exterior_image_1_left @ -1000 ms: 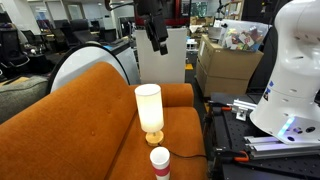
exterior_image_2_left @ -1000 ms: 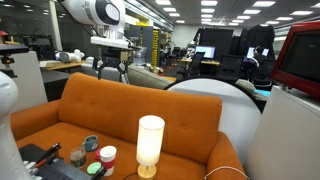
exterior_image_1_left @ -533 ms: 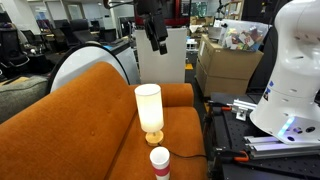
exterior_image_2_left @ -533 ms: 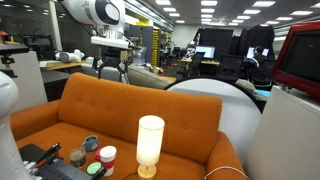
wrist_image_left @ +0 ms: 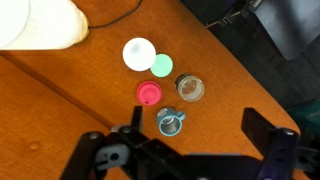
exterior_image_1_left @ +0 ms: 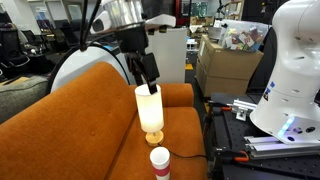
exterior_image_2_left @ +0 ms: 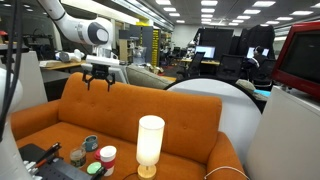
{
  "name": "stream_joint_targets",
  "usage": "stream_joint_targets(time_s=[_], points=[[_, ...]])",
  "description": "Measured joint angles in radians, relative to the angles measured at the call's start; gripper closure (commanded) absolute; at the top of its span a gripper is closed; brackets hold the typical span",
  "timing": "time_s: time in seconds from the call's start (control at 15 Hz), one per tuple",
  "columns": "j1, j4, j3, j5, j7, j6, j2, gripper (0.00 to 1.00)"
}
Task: Put the pink lid on top of the white cup
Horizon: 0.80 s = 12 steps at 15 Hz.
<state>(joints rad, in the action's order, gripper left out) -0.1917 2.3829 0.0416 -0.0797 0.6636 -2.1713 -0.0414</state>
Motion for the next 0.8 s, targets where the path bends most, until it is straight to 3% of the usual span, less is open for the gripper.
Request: stream_joint_targets(time_s=[0.33,0.8], points=[[-0.001,-0.096,0.048,-0.008,0.035,-0.023,0.213,0.0],[0.003,-0.111,0.048,-0.008,0.035,-0.02,0.217,0.0]])
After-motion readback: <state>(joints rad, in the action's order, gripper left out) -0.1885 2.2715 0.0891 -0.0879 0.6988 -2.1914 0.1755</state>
